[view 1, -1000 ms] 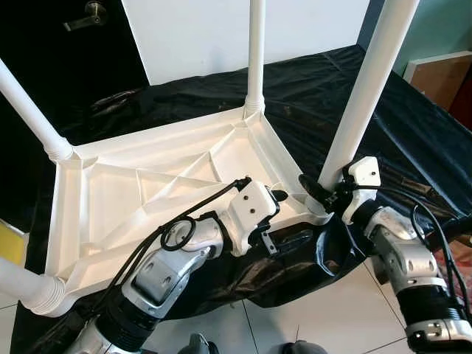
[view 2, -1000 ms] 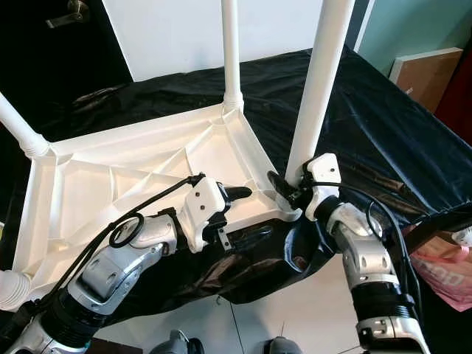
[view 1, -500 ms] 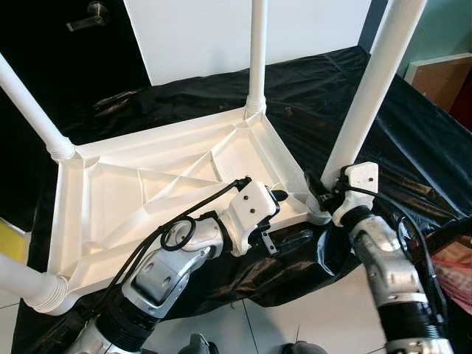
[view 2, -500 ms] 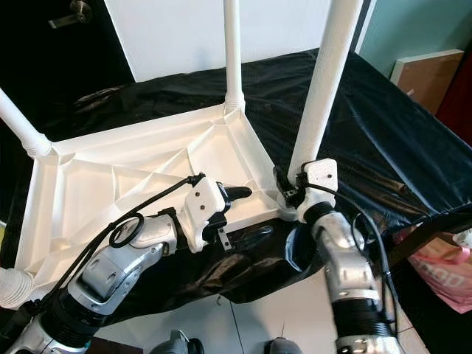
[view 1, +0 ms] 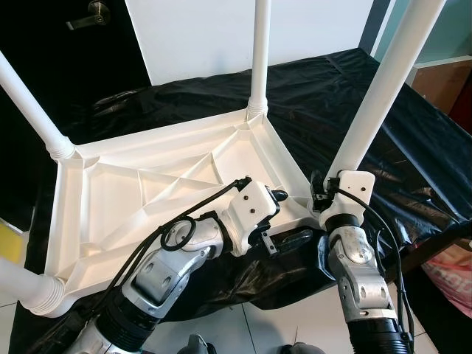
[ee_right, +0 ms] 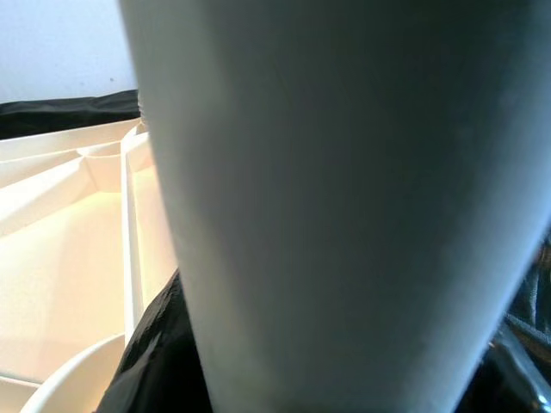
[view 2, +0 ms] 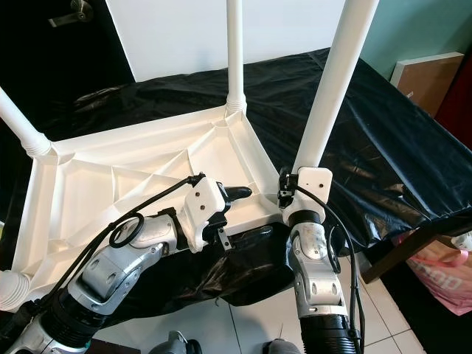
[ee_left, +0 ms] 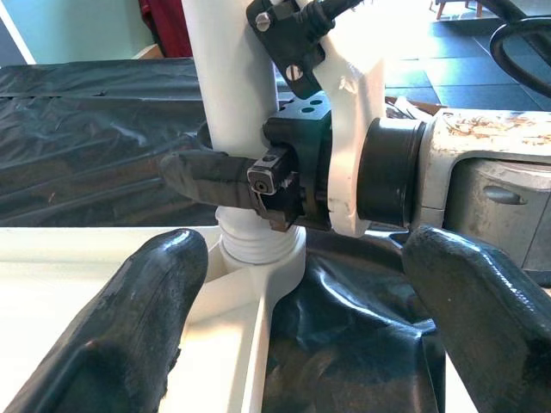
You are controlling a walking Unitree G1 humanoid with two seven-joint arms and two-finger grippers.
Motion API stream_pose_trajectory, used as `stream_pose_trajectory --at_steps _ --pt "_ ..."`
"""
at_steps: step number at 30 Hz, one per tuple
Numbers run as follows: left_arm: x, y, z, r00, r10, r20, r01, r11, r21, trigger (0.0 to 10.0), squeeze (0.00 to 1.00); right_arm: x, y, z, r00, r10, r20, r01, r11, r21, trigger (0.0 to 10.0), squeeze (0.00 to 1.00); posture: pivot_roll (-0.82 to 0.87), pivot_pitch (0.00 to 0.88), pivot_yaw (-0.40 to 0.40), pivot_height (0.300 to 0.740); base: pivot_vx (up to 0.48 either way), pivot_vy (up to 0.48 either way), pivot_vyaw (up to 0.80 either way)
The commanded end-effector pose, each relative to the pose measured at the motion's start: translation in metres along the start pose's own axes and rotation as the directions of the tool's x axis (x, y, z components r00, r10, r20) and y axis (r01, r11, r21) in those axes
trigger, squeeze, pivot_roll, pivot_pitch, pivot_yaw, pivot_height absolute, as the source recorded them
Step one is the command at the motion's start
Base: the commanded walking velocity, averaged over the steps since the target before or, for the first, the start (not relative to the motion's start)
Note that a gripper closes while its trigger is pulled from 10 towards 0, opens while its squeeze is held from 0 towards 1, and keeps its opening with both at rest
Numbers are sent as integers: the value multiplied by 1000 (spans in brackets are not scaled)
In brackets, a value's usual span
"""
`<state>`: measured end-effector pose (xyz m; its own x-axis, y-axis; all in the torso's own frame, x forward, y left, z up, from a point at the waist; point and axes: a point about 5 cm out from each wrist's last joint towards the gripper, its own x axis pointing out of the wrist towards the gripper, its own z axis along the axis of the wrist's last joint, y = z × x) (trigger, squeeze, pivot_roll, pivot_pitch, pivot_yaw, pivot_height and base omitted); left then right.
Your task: Building children table
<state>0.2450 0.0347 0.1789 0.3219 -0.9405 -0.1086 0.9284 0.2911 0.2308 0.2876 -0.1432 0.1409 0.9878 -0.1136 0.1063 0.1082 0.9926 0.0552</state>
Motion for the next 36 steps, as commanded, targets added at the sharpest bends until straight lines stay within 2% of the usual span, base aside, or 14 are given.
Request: stream_pose_trajectory --at_steps 1,9,10,13,14,19,26,29,30,33,36 --pt "-1 -2 -2 999 -38 -14 38 999 5 10000 0 -7 -1 -18 995 -20 -97 22 1000 19 10000 0 -76 74 40 740 0 0 0" --pt "-1 -2 -2 999 -32 -12 32 999 4 10000 0 -7 -1 -14 996 -24 -81 25 1000 9 10000 0 -74 78 36 740 0 0 0" --pt "-1 -2 -2 999 -31 -12 31 1000 4 10000 0 -7 -2 -13 997 -24 -77 24 1000 8 10000 576 -74 78 36 740 0 0 0" --pt "-1 -2 -2 999 -30 -13 30 1000 3 10000 0 -7 -3 -12 997 -21 -73 21 1000 5 10000 576 -74 79 36 740 0 0 0" --pt "-1 -2 -2 999 -29 -13 29 1000 3 10000 0 -6 -4 -10 998 -9 -64 10 1000 10 10000 1000 -73 81 38 740 0 0 0" --pt "-2 -2 -2 1000 -27 -13 27 1000 2 10000 0 -6 -6 -6 999 22 -40 -21 1000 14 10000 1000 -73 83 39 740 0 0 0" --pt "-2 -2 -2 1000 -28 -14 28 1000 1 10000 0 -1 -20 1 996 93 -15 -93 996 1 10000 1000 -75 89 43 740 0 0 0" --pt "-2 -2 -2 999 -29 -14 29 1000 -1 10000 0 2 -23 3 982 188 -9 -188 982 -5 10000 1000 -79 92 46 740 0 0 0" --pt "-2 -2 -2 999 -29 -14 29 1000 -1 10000 0 2 -22 4 973 230 -9 -230 973 -6 10000 0 -80 92 46 740 0 0 0" --pt "-2 -2 -2 999 -29 -13 29 1000 0 10000 0 3 -22 5 962 271 -11 -271 962 -5 10000 0 -81 92 47 740 0 0 0" --pt "-2 -1 -2 999 -29 -13 29 1000 0 10000 0 6 -22 6 916 400 -20 -400 916 -12 10000 0 -81 89 49 740 0 0 0"
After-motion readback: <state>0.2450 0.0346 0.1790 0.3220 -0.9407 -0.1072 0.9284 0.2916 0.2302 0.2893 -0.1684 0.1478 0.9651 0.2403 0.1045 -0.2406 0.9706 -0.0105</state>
